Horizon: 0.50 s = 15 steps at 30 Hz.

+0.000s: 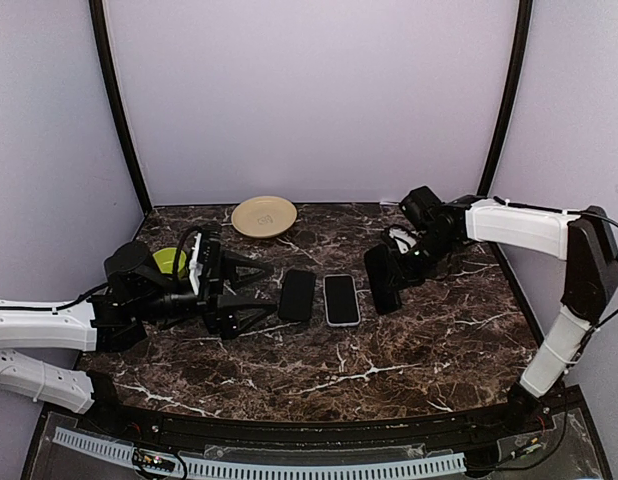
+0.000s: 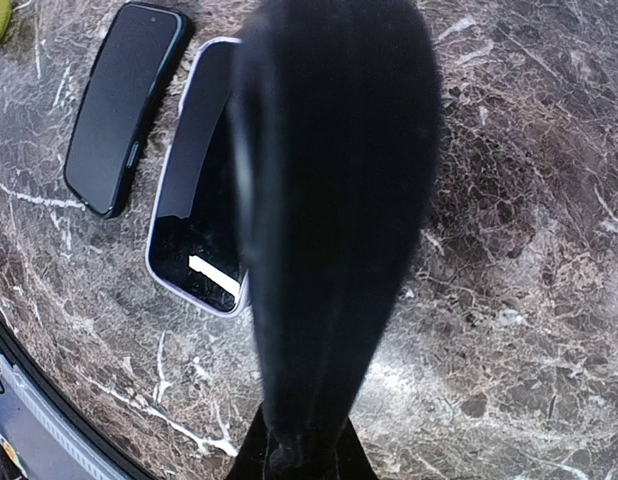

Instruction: Put the phone into the phone case

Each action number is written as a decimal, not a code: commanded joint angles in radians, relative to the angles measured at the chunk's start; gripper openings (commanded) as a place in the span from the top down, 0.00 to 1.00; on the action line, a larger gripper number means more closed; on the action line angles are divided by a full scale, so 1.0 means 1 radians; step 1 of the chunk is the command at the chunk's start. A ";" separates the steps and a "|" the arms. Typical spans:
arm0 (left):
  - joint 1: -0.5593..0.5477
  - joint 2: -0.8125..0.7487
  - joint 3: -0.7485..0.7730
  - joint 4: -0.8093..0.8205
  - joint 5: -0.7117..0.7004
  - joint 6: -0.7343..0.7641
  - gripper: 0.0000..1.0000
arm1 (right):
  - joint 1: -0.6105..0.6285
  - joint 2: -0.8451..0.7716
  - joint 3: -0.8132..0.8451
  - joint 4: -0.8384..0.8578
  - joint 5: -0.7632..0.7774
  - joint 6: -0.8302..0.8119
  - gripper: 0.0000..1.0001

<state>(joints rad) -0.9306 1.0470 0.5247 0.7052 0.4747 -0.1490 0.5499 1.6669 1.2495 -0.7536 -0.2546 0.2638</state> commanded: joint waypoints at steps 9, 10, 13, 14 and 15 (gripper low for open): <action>-0.005 0.004 0.041 -0.013 0.027 0.019 0.17 | -0.050 0.096 0.051 0.006 -0.055 -0.016 1.00; -0.004 0.005 0.042 -0.013 0.029 0.019 0.17 | -0.054 0.104 0.049 0.009 -0.051 -0.015 0.96; -0.004 0.004 0.043 -0.016 0.031 0.021 0.17 | -0.067 0.125 0.041 0.021 -0.054 -0.010 0.84; -0.004 0.004 0.043 -0.017 0.030 0.022 0.17 | -0.071 0.133 0.039 0.024 -0.053 -0.007 0.79; -0.004 0.003 0.044 -0.018 0.029 0.023 0.17 | -0.075 0.138 0.036 0.027 -0.050 -0.008 0.76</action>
<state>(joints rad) -0.9306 1.0534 0.5411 0.6926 0.4892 -0.1406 0.4927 1.7794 1.2716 -0.7624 -0.2943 0.2558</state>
